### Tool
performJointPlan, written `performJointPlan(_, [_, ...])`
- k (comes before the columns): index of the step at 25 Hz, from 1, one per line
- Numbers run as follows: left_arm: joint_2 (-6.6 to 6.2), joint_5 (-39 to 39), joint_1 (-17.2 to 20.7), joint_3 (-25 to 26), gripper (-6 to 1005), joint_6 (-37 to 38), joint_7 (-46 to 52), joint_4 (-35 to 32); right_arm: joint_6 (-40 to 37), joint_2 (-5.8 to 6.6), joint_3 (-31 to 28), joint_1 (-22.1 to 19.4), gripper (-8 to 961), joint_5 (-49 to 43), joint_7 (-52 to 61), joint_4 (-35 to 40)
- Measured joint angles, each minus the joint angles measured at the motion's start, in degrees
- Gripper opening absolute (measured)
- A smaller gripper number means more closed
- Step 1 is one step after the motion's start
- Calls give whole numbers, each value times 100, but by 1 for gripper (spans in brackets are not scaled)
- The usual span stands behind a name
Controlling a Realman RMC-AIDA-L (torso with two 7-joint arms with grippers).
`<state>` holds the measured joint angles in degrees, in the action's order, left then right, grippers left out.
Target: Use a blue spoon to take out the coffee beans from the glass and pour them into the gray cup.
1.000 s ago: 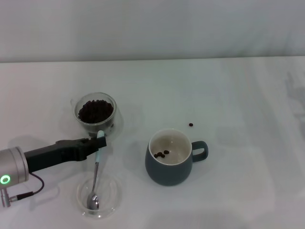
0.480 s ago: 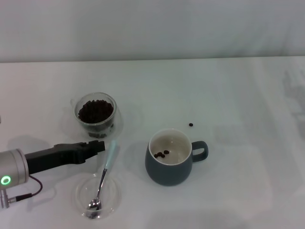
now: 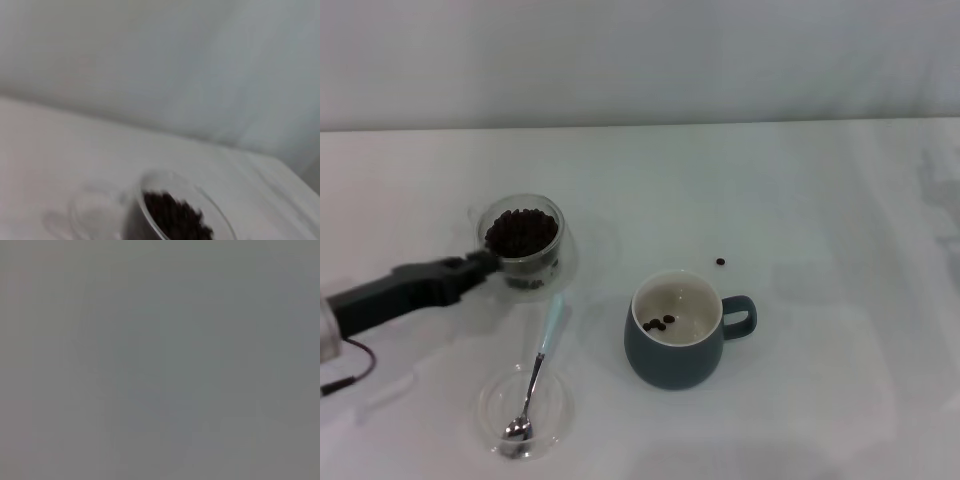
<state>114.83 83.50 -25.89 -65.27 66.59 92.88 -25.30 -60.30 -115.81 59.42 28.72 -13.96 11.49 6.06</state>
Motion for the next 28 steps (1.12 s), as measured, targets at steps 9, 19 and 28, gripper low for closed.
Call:
performJointPlan(9, [370, -100, 832, 1734, 217, 474, -1316, -658, -9, 19, 0, -78, 473, -13, -23, 58])
performJointPlan(19, [423, -1817, 1221, 2058, 218, 804, -3460, 127, -19, 33, -1, -168, 473, -20, -51, 88])
performJointPlan(28, [435, -3196, 989, 2067, 217, 783, -5349, 1077, -24, 40, -45, -182, 472, 17, -305, 97])
